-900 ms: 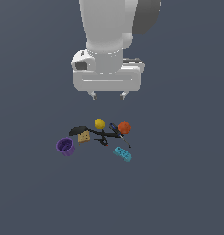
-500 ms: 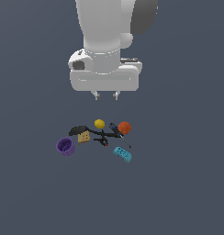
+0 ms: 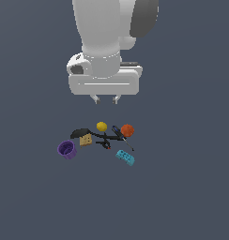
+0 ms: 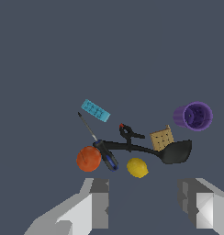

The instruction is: Pick up a designated object from a clutter of objects.

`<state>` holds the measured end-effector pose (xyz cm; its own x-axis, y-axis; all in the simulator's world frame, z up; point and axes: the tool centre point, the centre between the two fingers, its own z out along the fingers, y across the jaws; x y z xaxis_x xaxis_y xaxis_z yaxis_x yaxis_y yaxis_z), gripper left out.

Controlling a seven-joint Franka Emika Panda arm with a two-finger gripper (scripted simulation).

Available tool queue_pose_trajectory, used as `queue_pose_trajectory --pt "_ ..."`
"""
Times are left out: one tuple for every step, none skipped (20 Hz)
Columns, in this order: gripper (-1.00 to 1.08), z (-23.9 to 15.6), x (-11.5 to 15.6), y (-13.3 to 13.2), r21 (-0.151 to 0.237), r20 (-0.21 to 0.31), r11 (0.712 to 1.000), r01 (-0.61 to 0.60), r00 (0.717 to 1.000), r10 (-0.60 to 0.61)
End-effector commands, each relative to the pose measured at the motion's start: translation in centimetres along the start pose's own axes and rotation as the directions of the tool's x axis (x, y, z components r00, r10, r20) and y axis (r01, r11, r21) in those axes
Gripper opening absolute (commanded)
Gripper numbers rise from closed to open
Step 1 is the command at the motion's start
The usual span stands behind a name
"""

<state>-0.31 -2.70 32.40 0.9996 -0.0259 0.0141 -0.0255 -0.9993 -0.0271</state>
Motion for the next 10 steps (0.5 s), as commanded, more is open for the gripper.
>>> queue_pose_trajectory --pt "0.28 0.5 0.4 0.6 0.001 0.004 1.000 0.004 1.000 -0.004" --pt "0.28 0.7 0.6 0.9 0.002 0.007 1.000 0.006 1.000 -0.006" --pt "0.28 1.0 0.9 1.3 0.003 0.009 1.000 0.009 1.000 -0.009" --pt "0.28 1.3 1.1 1.6 0.005 0.012 1.000 0.012 1.000 -0.012" --pt "0.28 1.6 1.4 2.1 0.006 0.014 1.000 0.015 1.000 -0.015" --pt "0.28 2.0 1.7 2.6 0.008 0.017 1.000 0.018 1.000 -0.018" --pt "0.28 2.4 2.0 3.1 0.010 0.021 1.000 0.022 1.000 -0.022" --pt "0.28 2.9 2.4 3.7 0.013 0.024 1.000 0.026 0.999 -0.026" --pt "0.28 3.4 2.7 4.3 0.016 0.027 0.999 0.030 0.999 -0.030" --pt "0.28 4.0 3.1 5.0 0.019 0.031 0.999 0.034 0.999 -0.035"
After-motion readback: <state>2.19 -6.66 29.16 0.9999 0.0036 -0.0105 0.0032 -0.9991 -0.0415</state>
